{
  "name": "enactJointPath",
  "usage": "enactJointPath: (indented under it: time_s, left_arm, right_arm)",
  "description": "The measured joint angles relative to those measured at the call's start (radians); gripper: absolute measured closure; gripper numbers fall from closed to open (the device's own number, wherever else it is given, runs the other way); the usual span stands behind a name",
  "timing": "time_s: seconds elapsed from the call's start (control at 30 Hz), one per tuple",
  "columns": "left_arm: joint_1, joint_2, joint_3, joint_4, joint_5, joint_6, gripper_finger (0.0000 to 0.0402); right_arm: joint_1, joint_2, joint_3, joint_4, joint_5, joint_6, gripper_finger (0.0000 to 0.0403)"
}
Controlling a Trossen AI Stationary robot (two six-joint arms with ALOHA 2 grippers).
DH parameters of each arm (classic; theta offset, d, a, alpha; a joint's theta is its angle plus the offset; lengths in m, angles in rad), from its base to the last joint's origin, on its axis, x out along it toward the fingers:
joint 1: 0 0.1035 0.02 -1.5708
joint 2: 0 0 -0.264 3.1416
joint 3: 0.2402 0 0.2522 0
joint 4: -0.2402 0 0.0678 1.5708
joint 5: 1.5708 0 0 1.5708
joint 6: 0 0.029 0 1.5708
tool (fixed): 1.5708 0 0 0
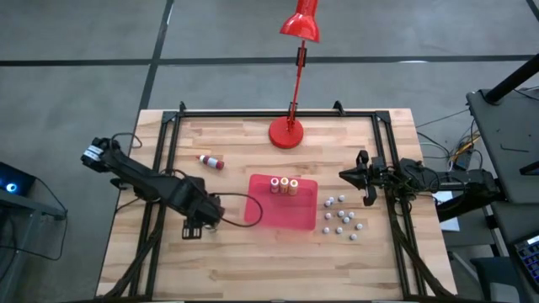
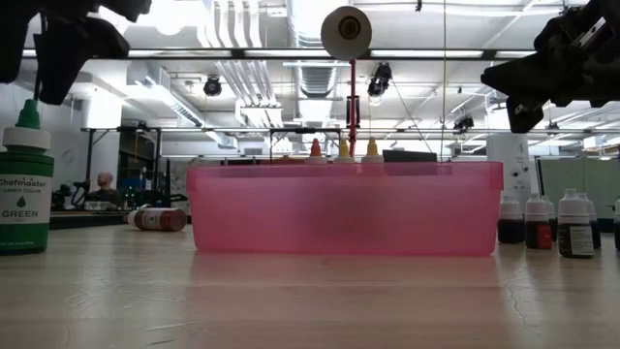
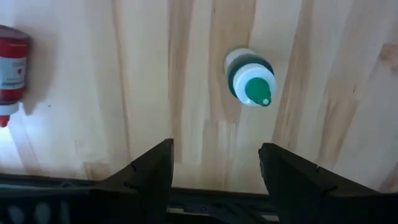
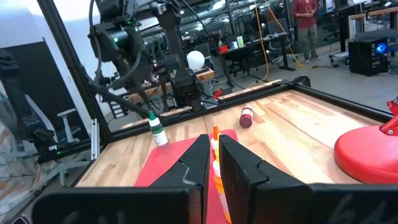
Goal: Pick & Place food coloring
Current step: Put the large green food coloring bottle into the red bin
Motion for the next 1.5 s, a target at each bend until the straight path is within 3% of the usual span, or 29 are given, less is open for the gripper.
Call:
enactJointPath:
  time_s: [0.47,0.7,1.1,1.5]
  left_arm:
    - [0.002,-0.043,-0.008,0.017,-0.086,-0.023,0.0193]
    - [0.008,-0.054,-0.102,0.035,-0.085,-0.024,0.0193]
    - [0.016,-0.065,-0.150,0.214,0.001,-0.011,0.0193]
    - [0.016,-0.065,-0.150,0.231,0.053,-0.002,0.0193]
  right_arm:
    - [0.000,0.000,0.000,0.000,0.000,0.000,0.0374]
    - [0.000,0.000,0.000,0.001,0.000,0.004,0.0374]
    - [0.000,0.000,0.000,0.001,-0.001,0.027,0.0374]
    - [0.000,0.000,0.000,0.001,-0.001,0.024,0.0374]
